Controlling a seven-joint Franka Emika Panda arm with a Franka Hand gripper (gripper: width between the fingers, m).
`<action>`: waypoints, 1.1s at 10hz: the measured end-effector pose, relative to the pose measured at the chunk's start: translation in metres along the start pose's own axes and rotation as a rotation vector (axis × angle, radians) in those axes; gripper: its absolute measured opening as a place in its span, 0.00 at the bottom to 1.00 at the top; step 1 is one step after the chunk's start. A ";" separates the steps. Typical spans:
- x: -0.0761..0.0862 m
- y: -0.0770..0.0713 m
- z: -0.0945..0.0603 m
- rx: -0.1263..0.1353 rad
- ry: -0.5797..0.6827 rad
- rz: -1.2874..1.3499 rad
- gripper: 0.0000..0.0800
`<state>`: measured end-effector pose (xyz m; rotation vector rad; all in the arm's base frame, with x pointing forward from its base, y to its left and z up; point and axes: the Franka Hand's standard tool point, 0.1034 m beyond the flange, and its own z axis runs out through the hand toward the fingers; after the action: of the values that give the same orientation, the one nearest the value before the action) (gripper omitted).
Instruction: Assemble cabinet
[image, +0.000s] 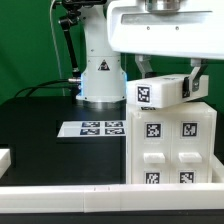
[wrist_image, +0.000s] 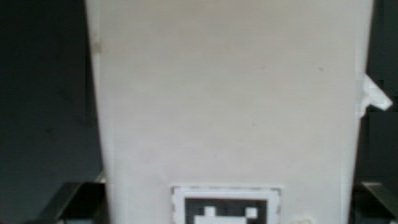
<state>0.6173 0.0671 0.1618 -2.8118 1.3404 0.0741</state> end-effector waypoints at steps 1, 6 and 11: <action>0.000 0.000 0.000 0.007 -0.005 0.105 0.70; -0.002 -0.003 0.001 0.010 -0.007 0.542 0.70; -0.002 -0.003 0.001 0.022 -0.033 0.960 0.70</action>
Offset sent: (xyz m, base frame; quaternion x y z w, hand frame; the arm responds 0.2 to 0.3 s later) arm -0.0076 -0.0049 -0.0079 -0.0207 0.0200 0.2618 0.9647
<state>0.6186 0.0702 0.1607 -1.8683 2.4805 0.1143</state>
